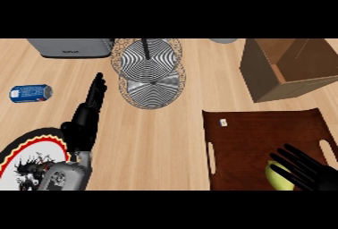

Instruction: Pick the lemon from the tray and place it in the tiered basket

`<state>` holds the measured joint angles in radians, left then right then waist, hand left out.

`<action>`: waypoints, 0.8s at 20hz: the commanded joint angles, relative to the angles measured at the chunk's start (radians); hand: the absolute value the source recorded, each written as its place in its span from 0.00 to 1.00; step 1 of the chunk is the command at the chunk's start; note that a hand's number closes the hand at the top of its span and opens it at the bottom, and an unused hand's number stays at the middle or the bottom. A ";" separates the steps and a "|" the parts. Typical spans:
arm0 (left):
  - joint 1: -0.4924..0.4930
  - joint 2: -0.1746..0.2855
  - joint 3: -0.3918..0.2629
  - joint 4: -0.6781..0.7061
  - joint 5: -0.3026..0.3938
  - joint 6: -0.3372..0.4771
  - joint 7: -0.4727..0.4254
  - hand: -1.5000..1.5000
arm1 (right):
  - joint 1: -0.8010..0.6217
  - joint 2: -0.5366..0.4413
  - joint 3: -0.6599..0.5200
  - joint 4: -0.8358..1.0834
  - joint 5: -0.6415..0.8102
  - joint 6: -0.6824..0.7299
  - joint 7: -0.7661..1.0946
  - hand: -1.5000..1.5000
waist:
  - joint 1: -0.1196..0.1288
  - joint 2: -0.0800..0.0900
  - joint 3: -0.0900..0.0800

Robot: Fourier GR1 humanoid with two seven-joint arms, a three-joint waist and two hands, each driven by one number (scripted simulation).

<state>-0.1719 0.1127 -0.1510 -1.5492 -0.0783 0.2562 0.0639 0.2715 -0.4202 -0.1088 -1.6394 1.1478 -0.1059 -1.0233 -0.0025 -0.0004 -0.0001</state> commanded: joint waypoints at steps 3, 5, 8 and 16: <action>0.028 0.025 0.054 -0.017 0.010 -0.046 -0.019 0.50 | 0.060 0.000 -0.015 -0.016 -0.015 -0.018 -0.079 0.00 | -0.001 0.000 0.000; 0.020 -0.024 -0.007 -0.048 -0.048 -0.002 0.035 0.50 | -0.091 0.005 -0.006 0.109 -0.011 0.004 -0.055 0.00 | 0.004 0.000 0.000; -0.001 -0.050 -0.005 -0.020 -0.055 0.002 0.032 0.50 | -0.110 0.028 0.021 0.152 0.002 -0.016 -0.053 0.00 | 0.003 0.001 0.000; 0.045 -0.018 0.042 0.019 -0.025 -0.038 -0.065 0.50 | -0.098 0.088 0.031 0.154 -0.047 -0.120 -0.074 1.00 | 0.001 0.001 0.000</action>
<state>-0.1285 0.0890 -0.1340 -1.5743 -0.1124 0.2279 0.0535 0.2018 -0.3717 -0.0752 -1.5300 1.1489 -0.1478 -1.0247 -0.0038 -0.0047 -0.0185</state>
